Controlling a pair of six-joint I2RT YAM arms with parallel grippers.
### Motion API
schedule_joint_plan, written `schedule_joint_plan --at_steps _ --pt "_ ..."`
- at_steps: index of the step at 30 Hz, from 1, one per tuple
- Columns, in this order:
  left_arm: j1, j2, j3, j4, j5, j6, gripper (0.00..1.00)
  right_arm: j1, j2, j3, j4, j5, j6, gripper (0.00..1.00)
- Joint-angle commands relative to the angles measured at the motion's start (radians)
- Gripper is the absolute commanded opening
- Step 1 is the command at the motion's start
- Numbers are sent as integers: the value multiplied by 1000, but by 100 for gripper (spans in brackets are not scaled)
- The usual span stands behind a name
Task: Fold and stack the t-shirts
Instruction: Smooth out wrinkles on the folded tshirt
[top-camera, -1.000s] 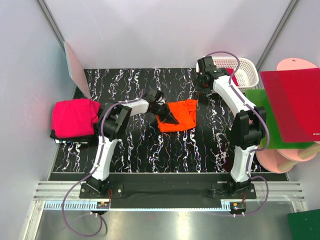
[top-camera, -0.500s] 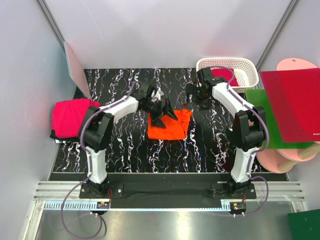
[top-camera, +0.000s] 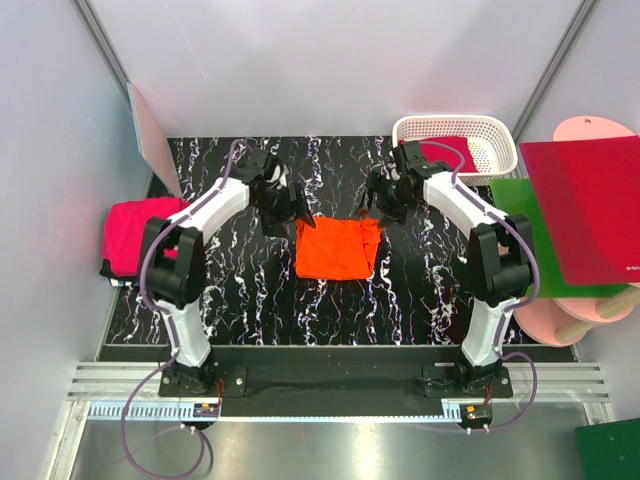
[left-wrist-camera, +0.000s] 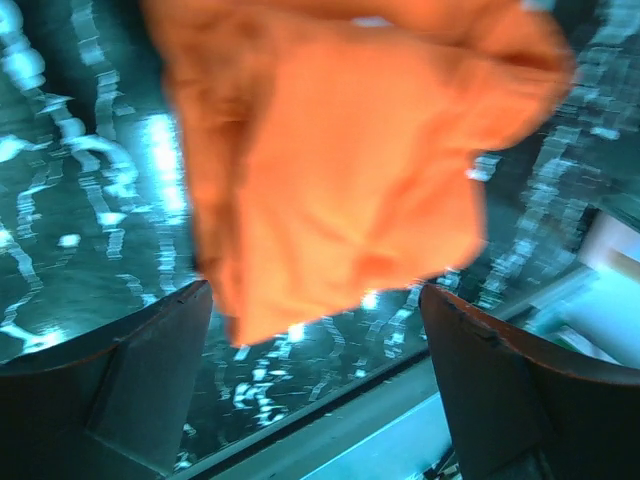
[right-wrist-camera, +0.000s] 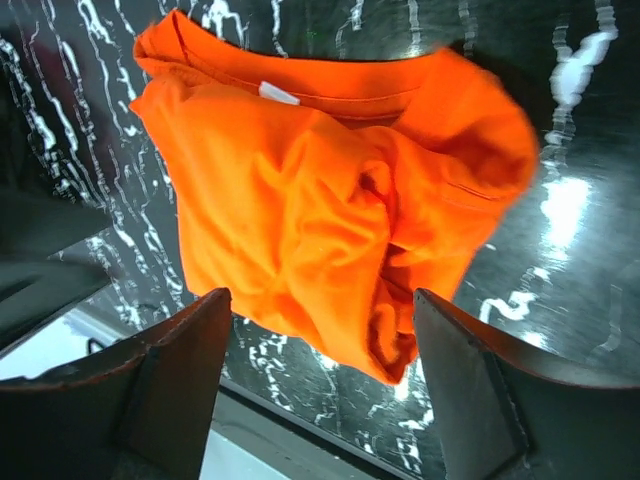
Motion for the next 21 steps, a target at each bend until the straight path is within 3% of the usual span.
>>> schedule_joint_plan --at_steps 1,6,10,14,15,16,17,19,20,21 --pt "1 65 71 -90 -116 39 85 20 61 16 62 -60 35 79" --pt "6 134 138 -90 -119 32 80 21 141 68 65 -43 56 78" --pt "10 177 178 -90 -111 26 74 23 187 98 65 -67 71 72" --pt "12 227 232 -91 -100 28 51 23 228 124 70 -95 79 63" --pt "12 238 243 -91 -91 28 38 23 245 127 73 -116 81 60" --pt "13 258 252 -91 -85 29 31 23 250 133 76 -124 82 56" --pt "16 266 261 -90 -80 28 22 23 253 134 76 -139 84 39" --pt "18 278 266 -90 -67 17 8 23 250 136 88 -153 87 22" --pt "18 278 264 -91 -65 19 6 23 242 139 88 -161 90 12" --pt "18 278 263 -90 -62 19 4 23 239 141 90 -165 88 8"
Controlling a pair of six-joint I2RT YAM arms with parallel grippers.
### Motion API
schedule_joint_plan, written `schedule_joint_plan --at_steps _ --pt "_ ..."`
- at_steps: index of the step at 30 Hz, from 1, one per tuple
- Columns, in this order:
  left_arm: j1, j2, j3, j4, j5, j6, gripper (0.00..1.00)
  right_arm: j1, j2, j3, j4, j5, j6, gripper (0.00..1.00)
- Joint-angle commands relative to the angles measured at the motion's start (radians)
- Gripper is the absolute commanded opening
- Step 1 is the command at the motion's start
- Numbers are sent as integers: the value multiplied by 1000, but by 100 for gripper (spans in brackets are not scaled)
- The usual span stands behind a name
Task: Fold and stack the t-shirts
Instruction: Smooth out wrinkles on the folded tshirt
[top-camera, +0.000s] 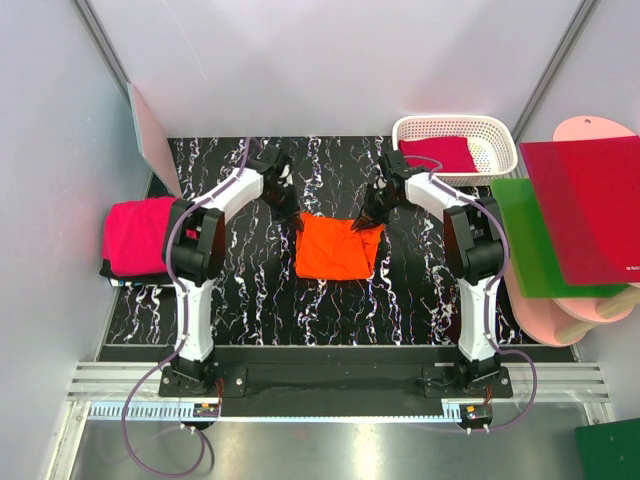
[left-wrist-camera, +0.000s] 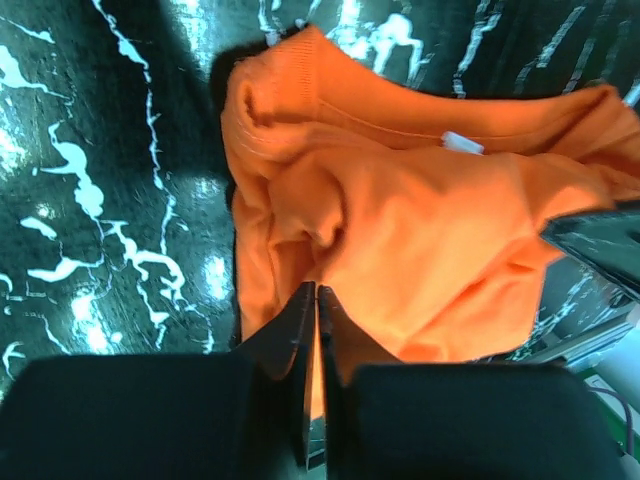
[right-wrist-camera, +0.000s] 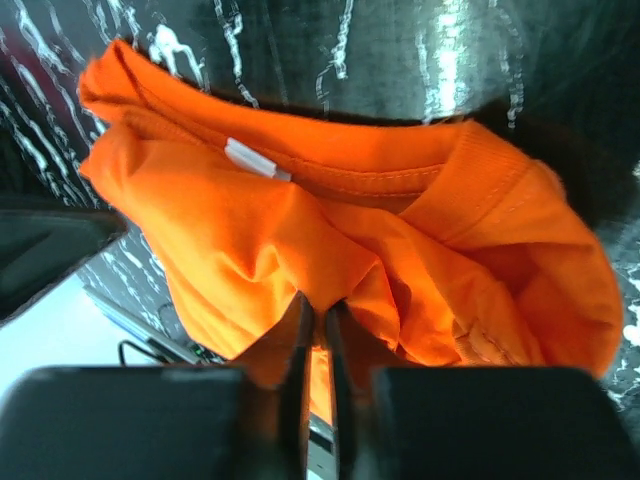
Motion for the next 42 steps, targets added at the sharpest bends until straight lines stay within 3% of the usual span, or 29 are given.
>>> schedule_joint_plan --at_steps 1,3,7,14,22,26,28,32,33,36,37,39,42 --pt "8 7 36 2 21 3 1 7 -17 48 32 -70 9 5" --pt "11 4 23 2 18 8 0 7 -39 44 34 -84 7 0" --pt "14 -4 5 2 16 9 0 7 -108 22 32 -88 9 0" --pt "14 3 8 5 21 9 0 5 -230 -3 -75 56 -8 0" --pt "14 -17 -12 4 21 14 0 5 -123 -18 -129 160 -5 2" --pt "16 -46 -29 2 21 24 1 5 -13 58 -219 263 -20 17" --pt "16 -71 -39 2 22 26 2 7 -13 98 -250 324 -24 18" --pt "17 -117 -55 1 30 26 6 8 -97 104 -264 500 -2 25" --pt "17 -135 -58 2 33 26 8 8 -111 104 -269 516 -2 33" --pt "17 -171 -69 1 33 29 12 10 -186 74 -262 561 -1 41" --pt "17 -178 -70 -1 36 31 14 10 -228 63 -250 565 -8 50" --pt "17 -200 -70 2 51 26 24 14 -276 22 -215 564 -13 58" --pt "16 -220 -55 18 97 26 47 14 -362 -43 -143 515 -19 58"
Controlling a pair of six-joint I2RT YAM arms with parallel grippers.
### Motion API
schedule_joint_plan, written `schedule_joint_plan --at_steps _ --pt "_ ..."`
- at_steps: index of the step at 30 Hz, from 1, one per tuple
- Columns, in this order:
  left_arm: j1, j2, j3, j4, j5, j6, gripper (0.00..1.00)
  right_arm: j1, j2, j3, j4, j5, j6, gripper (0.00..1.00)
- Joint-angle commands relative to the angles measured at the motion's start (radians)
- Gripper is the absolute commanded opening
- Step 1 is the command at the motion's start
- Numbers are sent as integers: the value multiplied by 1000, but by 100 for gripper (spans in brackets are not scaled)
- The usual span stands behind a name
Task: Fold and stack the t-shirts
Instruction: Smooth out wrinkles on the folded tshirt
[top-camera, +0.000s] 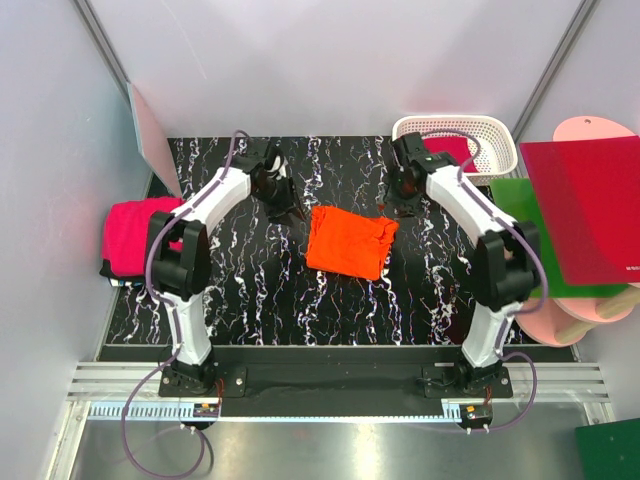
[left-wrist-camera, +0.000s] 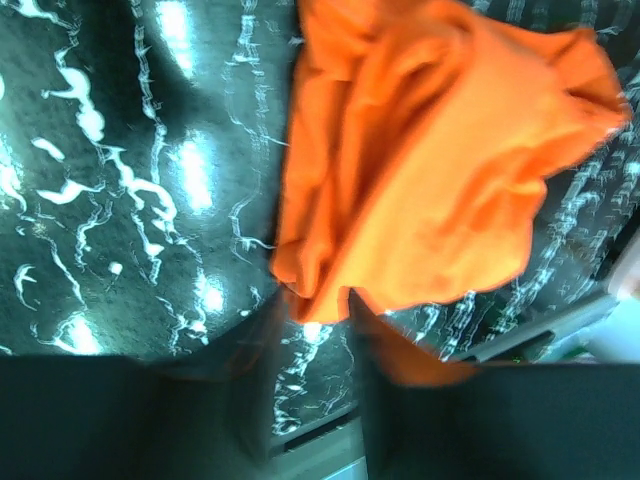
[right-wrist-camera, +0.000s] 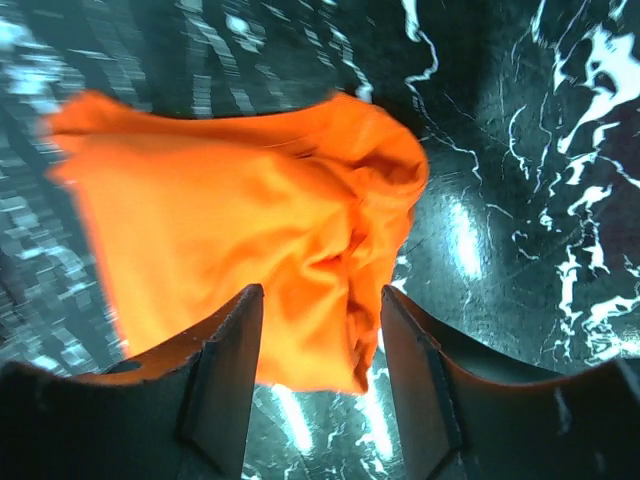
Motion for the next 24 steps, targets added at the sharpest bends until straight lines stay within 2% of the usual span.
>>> schedule_joint_plan --at_steps 1,3,4,5,6,7,8,12,18,21,24 --pt "3 -70 21 39 88 6 55 12 -167 -72 107 -24 -16 57" --pt "0 -58 29 51 134 0 64 12 -178 -111 140 -102 -21 46" --pt "-5 -50 39 54 145 -3 62 12 -180 -125 179 -188 -19 37" --pt "-9 -40 43 57 174 -6 54 12 -174 -142 206 -236 -12 1" --pt "-14 -18 50 64 188 -8 23 13 -163 -159 219 -271 2 0" --pt "-26 -6 52 67 196 -14 6 17 -130 -162 225 -316 5 0" --pt "-32 8 52 70 217 -28 0 18 -106 -162 230 -343 8 0" --pt "-72 88 52 111 271 -63 0 23 9 -154 222 -422 22 0" --pt "-100 175 37 136 320 -111 0 23 130 -84 142 -327 10 0" --pt "-95 163 12 136 302 -103 0 23 182 -32 99 -237 -9 0" --pt "-75 99 -5 137 256 -85 3 23 196 6 105 -224 -24 0"
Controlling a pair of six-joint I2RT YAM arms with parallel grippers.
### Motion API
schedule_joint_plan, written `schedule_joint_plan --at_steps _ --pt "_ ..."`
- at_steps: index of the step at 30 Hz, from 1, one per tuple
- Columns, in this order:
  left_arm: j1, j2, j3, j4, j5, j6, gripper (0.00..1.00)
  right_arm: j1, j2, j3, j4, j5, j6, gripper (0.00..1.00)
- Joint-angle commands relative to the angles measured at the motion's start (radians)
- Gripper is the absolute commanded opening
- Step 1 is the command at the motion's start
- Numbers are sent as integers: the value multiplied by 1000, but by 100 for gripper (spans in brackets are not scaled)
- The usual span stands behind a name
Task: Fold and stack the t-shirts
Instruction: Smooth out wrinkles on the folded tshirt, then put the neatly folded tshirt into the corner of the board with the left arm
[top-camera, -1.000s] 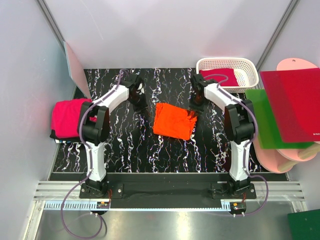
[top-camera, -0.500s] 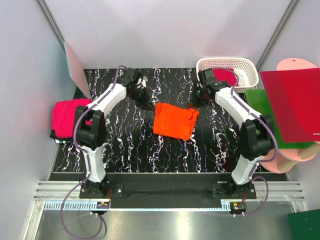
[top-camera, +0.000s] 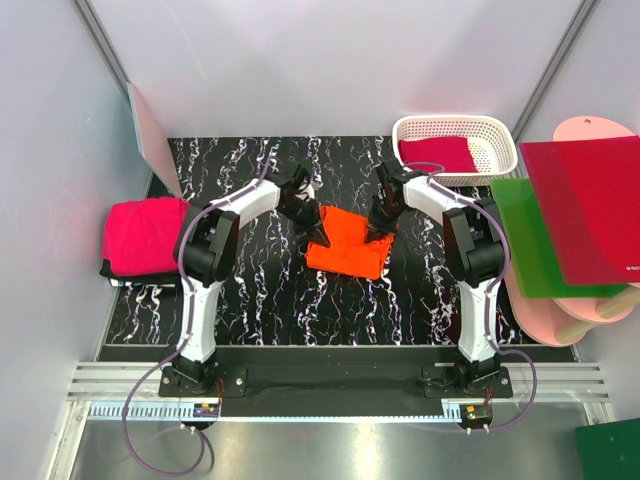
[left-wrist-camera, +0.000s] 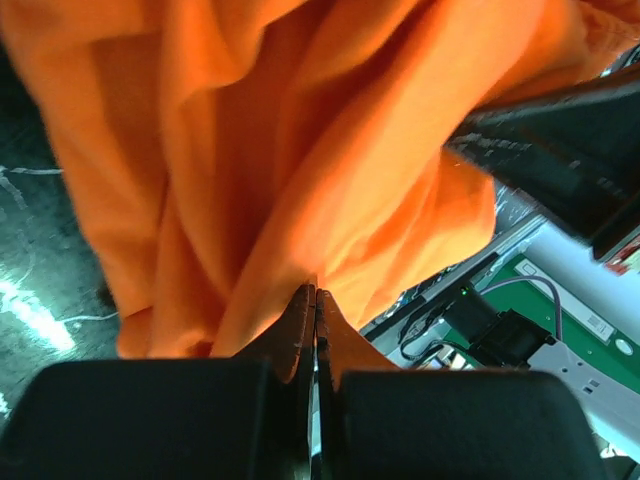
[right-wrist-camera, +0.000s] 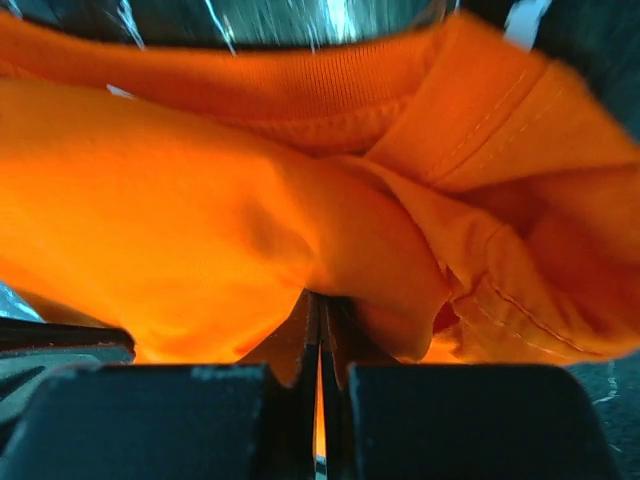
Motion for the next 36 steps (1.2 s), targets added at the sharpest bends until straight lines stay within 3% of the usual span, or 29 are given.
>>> schedule_joint_plan --at_steps 1,2,5,6,14,29,30,31,33,35,36 --pt "39 -114 -11 33 -19 13 11 7 8 103 -16 62 -38 0" --pt "46 -149 -12 34 -24 18 41 7 11 119 -14 56 -41 0" --pt "83 -212 -38 31 -60 33 95 7 24 136 -16 44 -42 0" --pt "89 -224 -50 30 -100 38 99 6 31 138 -16 36 -41 0" --pt "102 -107 -107 8 -99 29 99 7 37 133 -11 15 -55 0" --pt "-46 87 22 8 -119 -7 99 7 65 140 -16 -25 -70 0" --pt "-52 104 17 8 -114 -7 97 7 68 141 -16 -30 -72 0" --pt "-64 114 12 7 -108 -4 76 7 73 143 -16 -38 -72 0" --pt "-70 140 5 7 -81 -2 47 6 76 144 -16 -44 -75 0" --pt "-75 154 -5 5 -77 3 0 7 77 144 -19 -51 -75 0" --pt "-75 150 -20 7 -82 6 0 6 76 141 -19 -51 -79 0"
